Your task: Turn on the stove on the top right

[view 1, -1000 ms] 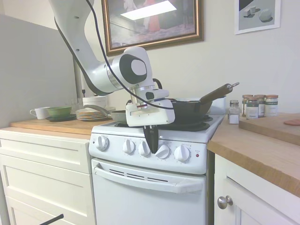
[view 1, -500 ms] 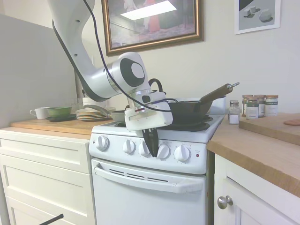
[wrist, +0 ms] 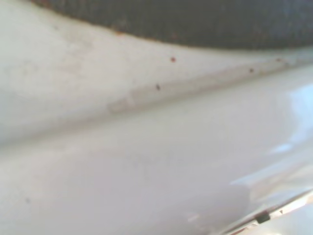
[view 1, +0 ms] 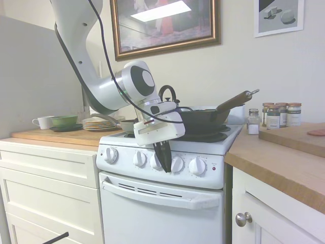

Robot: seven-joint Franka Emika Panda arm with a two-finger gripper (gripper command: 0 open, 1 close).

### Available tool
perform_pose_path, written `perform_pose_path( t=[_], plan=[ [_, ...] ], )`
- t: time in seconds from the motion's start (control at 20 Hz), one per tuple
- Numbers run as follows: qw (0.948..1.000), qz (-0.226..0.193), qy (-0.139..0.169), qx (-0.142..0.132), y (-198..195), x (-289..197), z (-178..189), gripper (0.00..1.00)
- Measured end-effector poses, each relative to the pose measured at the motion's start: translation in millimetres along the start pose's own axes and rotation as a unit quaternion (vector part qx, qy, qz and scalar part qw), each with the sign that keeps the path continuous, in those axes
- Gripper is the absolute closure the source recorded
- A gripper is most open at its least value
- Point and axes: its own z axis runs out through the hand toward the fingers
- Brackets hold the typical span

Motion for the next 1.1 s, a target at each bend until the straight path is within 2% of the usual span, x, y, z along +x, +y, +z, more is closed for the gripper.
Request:
perform_pose_path(
  t=[0.45,0.75,1.0,1.05,1.1],
  plan=[
    [0.9991,-0.012,-0.025,0.032,8.8,-13.6,-8.5,1.0],
    [0.9981,-0.011,-0.025,0.056,32.4,-29.0,-32.5,1.0],
    [0.9949,-0.034,-0.04,0.086,50.7,-52.9,-58.3,1.0],
    [0.9942,-0.036,-0.044,0.091,54.3,-56.4,-62.3,0.0],
    [0.9934,-0.038,-0.048,0.097,57.7,-59.6,-66.1,0.0]
  ],
)
